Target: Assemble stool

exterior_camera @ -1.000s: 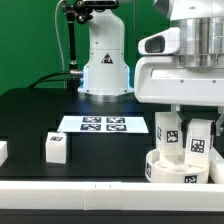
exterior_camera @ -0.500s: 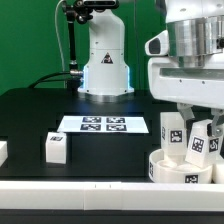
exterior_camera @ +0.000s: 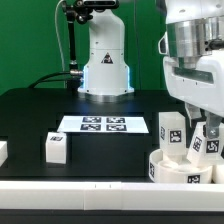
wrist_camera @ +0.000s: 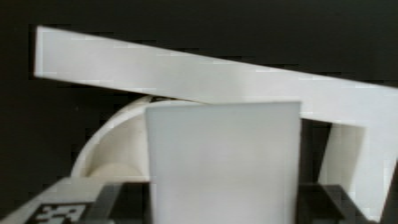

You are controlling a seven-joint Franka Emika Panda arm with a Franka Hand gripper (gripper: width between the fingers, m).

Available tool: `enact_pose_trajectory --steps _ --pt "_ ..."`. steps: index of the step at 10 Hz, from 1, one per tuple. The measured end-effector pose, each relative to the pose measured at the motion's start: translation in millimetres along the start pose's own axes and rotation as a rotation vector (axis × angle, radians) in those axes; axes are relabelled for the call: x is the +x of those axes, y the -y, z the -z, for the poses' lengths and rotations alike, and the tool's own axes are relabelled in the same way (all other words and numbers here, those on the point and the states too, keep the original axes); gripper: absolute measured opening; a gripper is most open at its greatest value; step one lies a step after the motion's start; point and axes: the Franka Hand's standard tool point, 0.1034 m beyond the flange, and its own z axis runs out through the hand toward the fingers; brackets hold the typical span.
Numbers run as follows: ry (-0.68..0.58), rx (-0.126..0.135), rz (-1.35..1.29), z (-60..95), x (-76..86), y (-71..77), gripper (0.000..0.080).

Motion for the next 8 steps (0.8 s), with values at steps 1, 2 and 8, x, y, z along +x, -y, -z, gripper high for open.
enact_pose_trajectory --steps 1,2,8 --pt "0.001 0.0 -0.05 -0.1 -0.2 -0.1 0.0337" --pt "0.004 0.011 -0.135 -0.1 0.6 0.5 0.0337" --pt "0.042 0.11 -0.612 -0.7 -1.8 2.9 0.0337"
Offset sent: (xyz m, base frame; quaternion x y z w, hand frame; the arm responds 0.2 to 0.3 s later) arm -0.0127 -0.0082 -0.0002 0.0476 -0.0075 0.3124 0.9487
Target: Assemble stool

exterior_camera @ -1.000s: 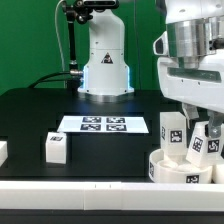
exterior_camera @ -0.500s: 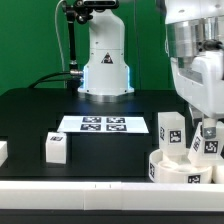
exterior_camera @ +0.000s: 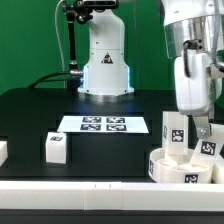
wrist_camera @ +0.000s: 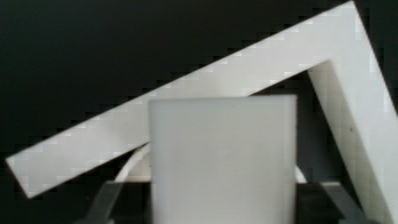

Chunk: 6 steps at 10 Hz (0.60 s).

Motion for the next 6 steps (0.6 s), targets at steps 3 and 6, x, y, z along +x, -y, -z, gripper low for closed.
enact_pose_trajectory --steps 3,6 --pt "0.0 -0.001 -0.016 -0.4 0.0 -0.4 0.0559" --pt "0.004 -0.048 0.138 19.0 6.9 5.0 0.0644"
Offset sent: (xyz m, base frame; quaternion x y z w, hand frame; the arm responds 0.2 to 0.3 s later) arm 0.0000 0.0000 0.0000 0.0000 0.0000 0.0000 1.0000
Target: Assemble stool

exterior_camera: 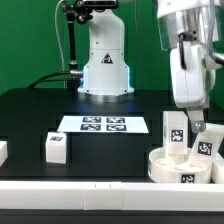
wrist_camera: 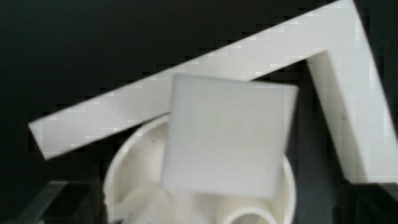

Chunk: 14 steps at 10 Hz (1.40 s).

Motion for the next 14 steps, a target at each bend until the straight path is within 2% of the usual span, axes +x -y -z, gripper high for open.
enact_pose_trajectory --steps 2,3,5,7,10,11,12,14 --pt "-0.003 0.007 0.147 14.9 17.3 15.8 0.0648" --pt "-0.012 0.02 0.201 23.2 35.1 30.9 0.0649" --pt "-0.033 0.041 0.213 28.9 63.8 51.5 0.0649" --pt "-0.031 0.036 0.222 25.8 56.8 46.8 0.0649" --pt "-0.039 0.029 0.254 24.2 58.7 46.1 0.0649" --pt "-0.067 -0.016 0.409 19.7 63.2 42.1 0.0649" --pt "-0.071 -0.029 0.486 19.6 70.9 43.8 0.0649" --pt "-0.074 -0.033 0.619 23.7 89.6 51.4 0.0649"
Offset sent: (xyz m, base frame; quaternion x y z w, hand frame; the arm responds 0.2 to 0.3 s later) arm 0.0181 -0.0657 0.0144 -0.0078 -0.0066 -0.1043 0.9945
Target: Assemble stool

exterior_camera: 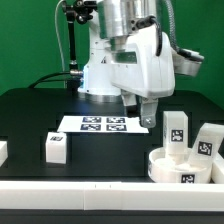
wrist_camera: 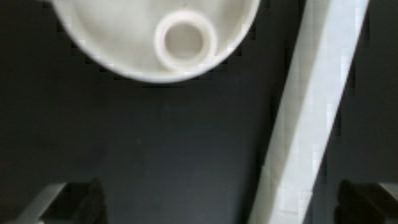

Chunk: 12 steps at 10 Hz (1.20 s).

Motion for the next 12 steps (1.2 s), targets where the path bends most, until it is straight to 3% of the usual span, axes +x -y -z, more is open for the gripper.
enact_pose_trajectory --steps 2,5,6,10,12 --pt "0.0 0.005 0.042 6.2 24.9 -2.4 0.0649" --pt "-0.001 0.001 0.112 5.1 23.4 -3.0 0.0649" --pt "-0.012 -0.012 0.234 3.9 24.8 -3.5 0.0649" --pt "-0.078 -0.11 0.751 -3.7 26.7 -4.0 0.0649" --pt "-0.072 -0.116 0.884 -3.0 30.5 -5.0 0.0649"
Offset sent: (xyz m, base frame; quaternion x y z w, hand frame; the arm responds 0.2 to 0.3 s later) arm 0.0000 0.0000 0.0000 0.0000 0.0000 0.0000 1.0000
